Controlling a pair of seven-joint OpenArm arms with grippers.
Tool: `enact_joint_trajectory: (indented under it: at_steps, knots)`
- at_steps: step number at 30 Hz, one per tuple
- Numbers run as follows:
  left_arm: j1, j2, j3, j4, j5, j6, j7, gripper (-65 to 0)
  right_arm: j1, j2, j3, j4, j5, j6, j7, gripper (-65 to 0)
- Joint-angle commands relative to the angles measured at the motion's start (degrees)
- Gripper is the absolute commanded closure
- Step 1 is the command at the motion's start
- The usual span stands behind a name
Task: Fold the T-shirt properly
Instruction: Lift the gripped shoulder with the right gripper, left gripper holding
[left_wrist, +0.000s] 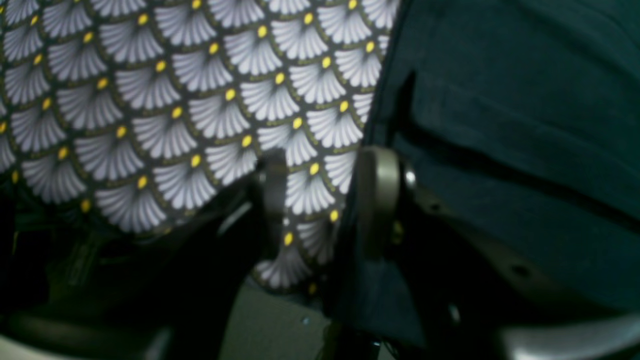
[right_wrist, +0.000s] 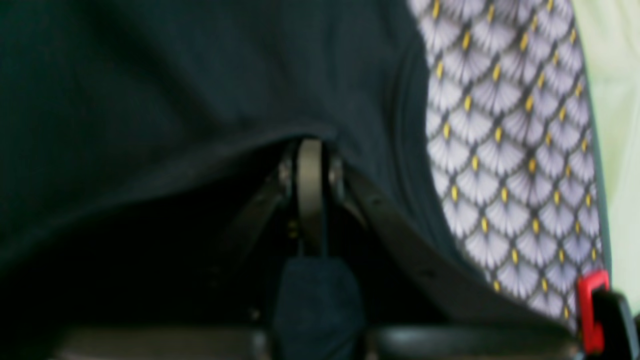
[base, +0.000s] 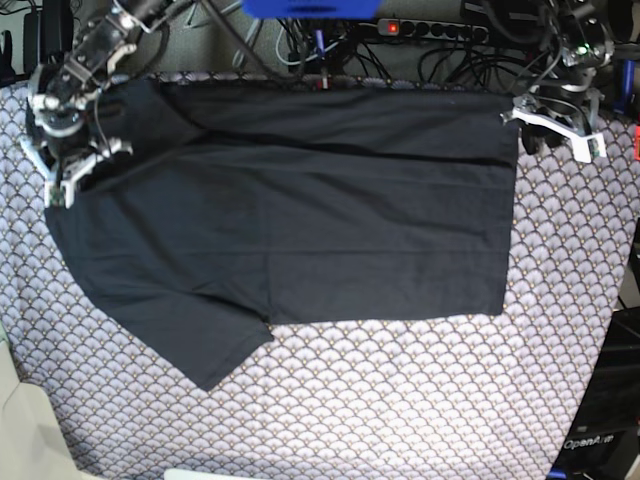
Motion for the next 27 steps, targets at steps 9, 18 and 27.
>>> enact_joint_trajectory:
  at_steps: [9,18,27]
  knots:
    - [-0.5,-0.4,-0.3,1.1,-0.6,-0.2,-1.2,-23.6,6.1,0.5,0.0,1.1,-5.0,-0.2,1.1,0.0]
    - [-0.7,-0.4,-0.3,1.1,-0.6,-0.2,-1.2,-23.6,8.1,0.5,0.1,-3.1,-8.2,-0.2,1.4,0.0]
    - [-0.7,-0.9,-0.4,1.1,-0.6,-0.1,-1.2,-23.7,6.2,0.5,1.3,-3.7,-8.4,-0.2,1.1,0.0]
